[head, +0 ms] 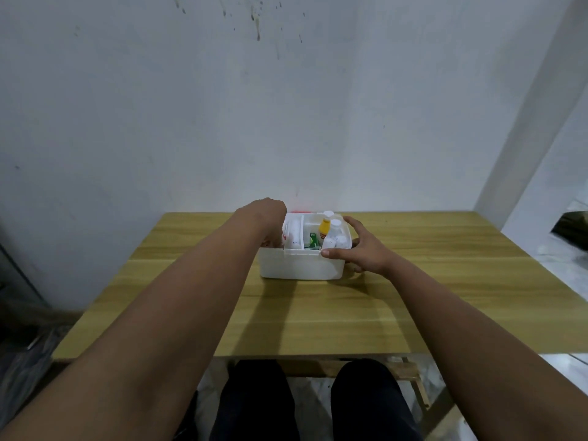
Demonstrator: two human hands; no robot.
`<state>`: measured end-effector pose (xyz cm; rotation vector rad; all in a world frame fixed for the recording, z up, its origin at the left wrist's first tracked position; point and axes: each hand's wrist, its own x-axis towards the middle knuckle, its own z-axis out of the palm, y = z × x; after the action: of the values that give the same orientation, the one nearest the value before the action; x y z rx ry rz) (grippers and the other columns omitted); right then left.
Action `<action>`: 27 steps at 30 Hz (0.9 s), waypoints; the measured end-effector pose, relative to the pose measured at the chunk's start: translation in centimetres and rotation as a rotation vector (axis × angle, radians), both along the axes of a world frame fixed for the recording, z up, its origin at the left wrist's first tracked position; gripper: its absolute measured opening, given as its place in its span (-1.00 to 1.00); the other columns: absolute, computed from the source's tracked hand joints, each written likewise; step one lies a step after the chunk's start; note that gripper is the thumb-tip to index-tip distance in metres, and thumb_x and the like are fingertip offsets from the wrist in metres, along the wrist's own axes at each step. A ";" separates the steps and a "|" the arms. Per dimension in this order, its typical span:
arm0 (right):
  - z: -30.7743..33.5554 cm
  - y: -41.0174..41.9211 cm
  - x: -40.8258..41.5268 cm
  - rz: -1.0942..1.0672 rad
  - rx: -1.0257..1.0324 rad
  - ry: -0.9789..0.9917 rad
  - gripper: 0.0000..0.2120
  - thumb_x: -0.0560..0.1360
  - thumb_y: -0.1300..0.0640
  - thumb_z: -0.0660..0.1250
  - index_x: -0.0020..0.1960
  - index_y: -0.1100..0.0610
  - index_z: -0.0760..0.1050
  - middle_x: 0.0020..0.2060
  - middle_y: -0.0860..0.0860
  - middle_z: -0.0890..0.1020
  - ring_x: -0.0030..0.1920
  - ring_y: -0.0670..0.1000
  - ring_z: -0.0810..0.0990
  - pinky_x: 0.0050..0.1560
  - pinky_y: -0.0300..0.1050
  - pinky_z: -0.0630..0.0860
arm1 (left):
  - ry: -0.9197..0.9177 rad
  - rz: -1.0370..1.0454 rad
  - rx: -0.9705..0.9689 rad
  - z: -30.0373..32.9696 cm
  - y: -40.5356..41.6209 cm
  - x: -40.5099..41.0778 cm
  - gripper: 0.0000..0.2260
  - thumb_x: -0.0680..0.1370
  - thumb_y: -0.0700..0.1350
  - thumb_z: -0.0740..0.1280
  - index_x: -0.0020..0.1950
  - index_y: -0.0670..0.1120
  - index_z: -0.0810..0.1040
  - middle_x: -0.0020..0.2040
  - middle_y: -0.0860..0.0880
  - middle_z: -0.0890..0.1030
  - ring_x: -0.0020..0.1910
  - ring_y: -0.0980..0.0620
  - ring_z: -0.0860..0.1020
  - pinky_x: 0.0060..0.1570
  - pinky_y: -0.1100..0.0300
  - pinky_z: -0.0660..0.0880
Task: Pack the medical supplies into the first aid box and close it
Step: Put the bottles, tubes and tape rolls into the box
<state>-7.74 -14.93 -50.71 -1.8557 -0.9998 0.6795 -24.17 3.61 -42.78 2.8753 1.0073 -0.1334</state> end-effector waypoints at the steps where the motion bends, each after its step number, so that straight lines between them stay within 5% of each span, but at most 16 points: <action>1: -0.1 0.0 0.1 0.000 0.000 -0.003 0.12 0.33 -0.01 0.67 0.65 -0.09 0.02 0.03 0.05 0.64 -0.53 -0.29 0.54 -0.50 -0.43 0.41 | 0.001 0.000 0.030 0.0 -0.2 0.0 -0.77 0.42 -0.04 0.59 -0.24 -0.11 0.58 -0.30 -0.03 0.63 -0.34 -0.01 0.59 -0.28 0.17 0.55; 5: -0.1 0.1 0.1 -0.007 -0.001 -0.012 0.16 0.28 -0.09 0.68 0.65 -0.12 0.01 0.21 0.15 0.65 -0.50 -0.29 0.56 -0.47 -0.42 0.44 | -0.016 -0.005 0.120 -0.6 -0.8 0.2 -0.72 0.47 -0.08 0.53 -0.26 -0.07 0.45 -0.29 0.00 0.56 -0.29 0.00 0.56 -0.32 0.19 0.43; 9: -0.1 0.1 0.1 -0.013 -0.003 -0.011 0.17 0.28 -0.09 0.69 0.65 -0.13 0.00 0.11 0.07 0.66 -0.49 -0.29 0.56 -0.47 -0.43 0.43 | -0.034 -0.005 0.129 -1.3 -0.6 0.0 -0.71 0.53 -0.04 0.44 -0.26 -0.07 0.39 -0.28 -0.01 0.51 -0.22 -0.06 0.54 -0.25 0.16 0.44; 13: 0.1 0.0 -0.1 -0.005 -0.012 -0.017 0.13 0.33 -0.04 0.67 0.66 -0.11 0.00 0.06 0.03 0.64 -0.50 -0.29 0.56 -0.48 -0.43 0.43 | -0.049 0.002 0.045 -0.8 -0.2 -0.3 -0.80 0.42 -0.05 0.50 -0.23 -0.11 0.53 -0.25 -0.05 0.62 -0.30 -0.03 0.57 -0.30 0.17 0.49; 20: 0.2 -0.1 -0.4 -0.028 -0.014 -0.012 0.13 0.34 -0.03 0.66 0.66 -0.11 -0.01 0.11 0.08 0.64 -0.50 -0.29 0.56 -0.48 -0.42 0.44 | -0.085 -0.058 0.012 -0.9 0.3 -0.9 -0.77 0.45 -0.04 0.54 0.09 -0.02 0.74 -0.05 0.01 0.74 -0.05 -0.03 0.68 -0.08 0.12 0.61; 27: 0.1 -0.1 -0.4 -0.037 -0.003 0.009 0.12 0.33 -0.04 0.66 0.66 -0.12 0.02 0.12 0.10 0.67 -0.49 -0.26 0.57 -0.48 -0.40 0.45 | -0.051 -0.108 0.015 -2.0 0.7 -1.3 -0.87 0.45 -0.13 0.34 -0.18 -0.07 0.70 -0.19 -0.01 0.68 -0.18 -0.13 0.61 -0.27 0.11 0.50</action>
<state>-8.15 -15.06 -50.64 -1.8676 -0.9570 0.6671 -25.51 4.29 -44.78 2.9308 0.8481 -0.0604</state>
